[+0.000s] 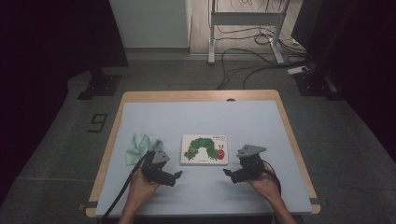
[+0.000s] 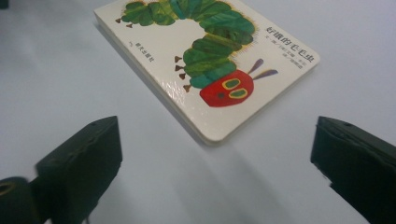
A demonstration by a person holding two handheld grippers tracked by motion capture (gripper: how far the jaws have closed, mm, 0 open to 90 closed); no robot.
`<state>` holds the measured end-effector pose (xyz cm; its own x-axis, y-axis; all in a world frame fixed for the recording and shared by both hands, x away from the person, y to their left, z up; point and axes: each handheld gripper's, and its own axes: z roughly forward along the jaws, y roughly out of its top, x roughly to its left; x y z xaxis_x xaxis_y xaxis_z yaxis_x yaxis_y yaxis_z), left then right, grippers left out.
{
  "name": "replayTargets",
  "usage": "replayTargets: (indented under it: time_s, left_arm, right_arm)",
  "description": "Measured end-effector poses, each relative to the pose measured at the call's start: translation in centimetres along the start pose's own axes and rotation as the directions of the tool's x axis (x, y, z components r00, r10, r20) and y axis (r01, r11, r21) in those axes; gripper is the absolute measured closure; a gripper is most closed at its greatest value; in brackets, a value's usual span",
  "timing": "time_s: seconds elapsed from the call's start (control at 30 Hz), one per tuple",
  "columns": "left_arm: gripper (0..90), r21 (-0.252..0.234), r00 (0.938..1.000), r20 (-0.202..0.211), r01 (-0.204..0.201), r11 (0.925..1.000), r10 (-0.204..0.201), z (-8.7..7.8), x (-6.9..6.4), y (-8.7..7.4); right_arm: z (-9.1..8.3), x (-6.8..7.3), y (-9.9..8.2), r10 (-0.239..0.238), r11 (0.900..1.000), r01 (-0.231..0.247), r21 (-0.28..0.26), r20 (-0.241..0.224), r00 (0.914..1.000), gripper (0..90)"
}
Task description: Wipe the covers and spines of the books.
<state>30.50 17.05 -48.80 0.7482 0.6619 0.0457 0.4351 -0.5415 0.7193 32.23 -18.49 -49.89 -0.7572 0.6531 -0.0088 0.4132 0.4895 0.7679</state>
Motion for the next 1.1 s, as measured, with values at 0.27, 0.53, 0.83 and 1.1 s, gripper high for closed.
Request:
replayTargets:
  time_s: [0.27, 0.53, 0.83, 1.1]
  left_arm:
    - [0.0, -0.011, 0.9999, -0.012, 0.009, 0.9999, -0.01, -2.4, 0.0, -2.0]
    - [0.0, -0.009, 0.9987, -0.027, 0.043, 0.999, -0.043, -3.4, 0.4, -4.6]
    - [0.0, 0.059, 0.9953, -0.06, 0.08, 0.9951, -0.076, -2.3, 1.1, -7.5]
    - [0.0, 0.083, 0.9941, -0.027, 0.107, 0.9908, -0.105, -2.0, 1.5, -7.7]
  right_arm:
    - [-2.4, -0.4, -1.3, 0.01, 0.9999, -0.01, -0.012, 0.015, 0.9998, 0.0]
    - [-4.1, -1.6, -3.3, 0.036, 0.9993, -0.036, -0.004, 0.059, 0.9976, 0.0]
    - [-4.1, -3.0, -6.3, 0.088, 0.9956, -0.091, 0.024, 0.098, 0.9913, 0.0]
    - [-3.2, -3.5, -7.5, 0.108, 0.9903, -0.117, 0.076, 0.106, 0.9884, 0.0]
